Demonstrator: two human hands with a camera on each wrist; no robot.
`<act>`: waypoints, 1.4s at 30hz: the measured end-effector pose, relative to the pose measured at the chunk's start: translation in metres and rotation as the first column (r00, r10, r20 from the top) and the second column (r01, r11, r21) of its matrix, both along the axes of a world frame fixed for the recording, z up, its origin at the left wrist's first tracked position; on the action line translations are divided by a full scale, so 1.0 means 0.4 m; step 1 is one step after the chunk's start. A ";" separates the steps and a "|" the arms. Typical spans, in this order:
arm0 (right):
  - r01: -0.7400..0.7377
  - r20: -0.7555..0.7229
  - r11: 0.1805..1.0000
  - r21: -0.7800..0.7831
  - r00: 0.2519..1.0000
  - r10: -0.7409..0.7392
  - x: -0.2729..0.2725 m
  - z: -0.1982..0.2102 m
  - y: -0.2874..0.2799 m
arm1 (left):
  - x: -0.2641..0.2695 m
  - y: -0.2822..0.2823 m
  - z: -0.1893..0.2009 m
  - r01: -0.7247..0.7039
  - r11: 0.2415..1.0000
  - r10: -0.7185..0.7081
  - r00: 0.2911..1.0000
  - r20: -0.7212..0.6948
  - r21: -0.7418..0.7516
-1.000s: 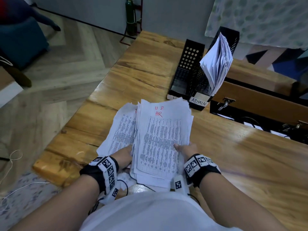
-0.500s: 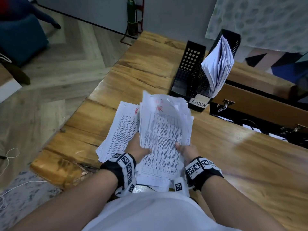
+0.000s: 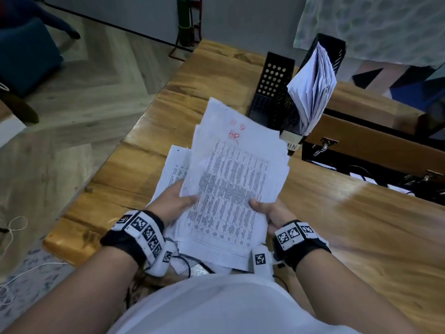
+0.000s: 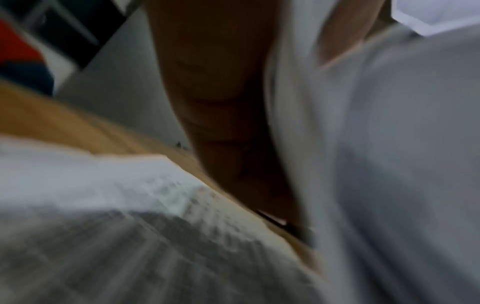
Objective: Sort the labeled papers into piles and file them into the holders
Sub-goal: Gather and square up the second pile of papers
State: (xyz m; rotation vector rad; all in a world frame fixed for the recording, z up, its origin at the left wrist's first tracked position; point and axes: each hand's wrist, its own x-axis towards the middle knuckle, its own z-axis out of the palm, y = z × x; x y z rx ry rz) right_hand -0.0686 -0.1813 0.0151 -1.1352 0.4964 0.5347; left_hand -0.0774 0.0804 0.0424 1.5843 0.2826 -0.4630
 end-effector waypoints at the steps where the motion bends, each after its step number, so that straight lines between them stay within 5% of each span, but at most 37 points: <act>1: 0.000 -0.019 0.998 -0.060 1.000 -0.001 0.008 0.004 0.011 | 0.010 0.024 -0.023 -0.074 0.989 0.070 0.997 0.037 0.124; 4: -0.041 -0.120 0.972 -0.232 0.993 0.013 0.020 -0.012 0.037 | 0.042 0.110 -0.083 -0.164 0.740 0.123 0.986 0.108 0.652; 6: -0.122 -0.184 0.910 -0.395 0.982 0.051 0.028 -0.026 0.065 | 0.049 0.139 -0.113 -0.062 0.665 0.072 0.997 0.018 0.744; 8: -0.159 -0.216 0.828 -0.538 0.975 0.047 0.032 -0.027 0.093 | 0.045 0.139 -0.135 -0.014 0.694 0.033 0.999 -0.013 0.720; 20: -0.224 -0.131 0.759 -0.612 0.975 0.182 0.053 0.038 0.193 | 0.032 0.130 -0.176 -0.056 0.875 0.084 0.996 -0.036 0.480; 27: -0.108 0.149 0.822 -0.559 0.962 0.228 0.019 0.044 0.249 | 0.037 0.144 -0.169 -0.112 0.938 0.140 0.988 -0.062 0.329; 30: 0.016 0.200 0.874 -0.486 0.975 0.094 0.036 0.052 0.209 | 0.044 0.147 -0.170 -0.089 0.920 0.126 0.989 -0.073 0.381; 34: 0.143 0.061 0.894 -0.425 0.990 -0.130 0.043 0.059 0.058 | 0.033 0.135 -0.176 -0.096 0.905 0.138 0.988 -0.073 0.414; 39: -0.019 -0.156 0.734 -0.679 0.980 -0.119 0.023 -0.031 -0.135 | 0.032 0.098 -0.174 -0.023 0.869 0.081 0.992 -0.096 0.494; 42: -0.065 -0.222 0.775 -0.628 0.970 -0.098 -0.004 -0.009 -0.169 | 0.015 0.063 -0.167 0.072 0.875 0.004 0.988 -0.156 0.479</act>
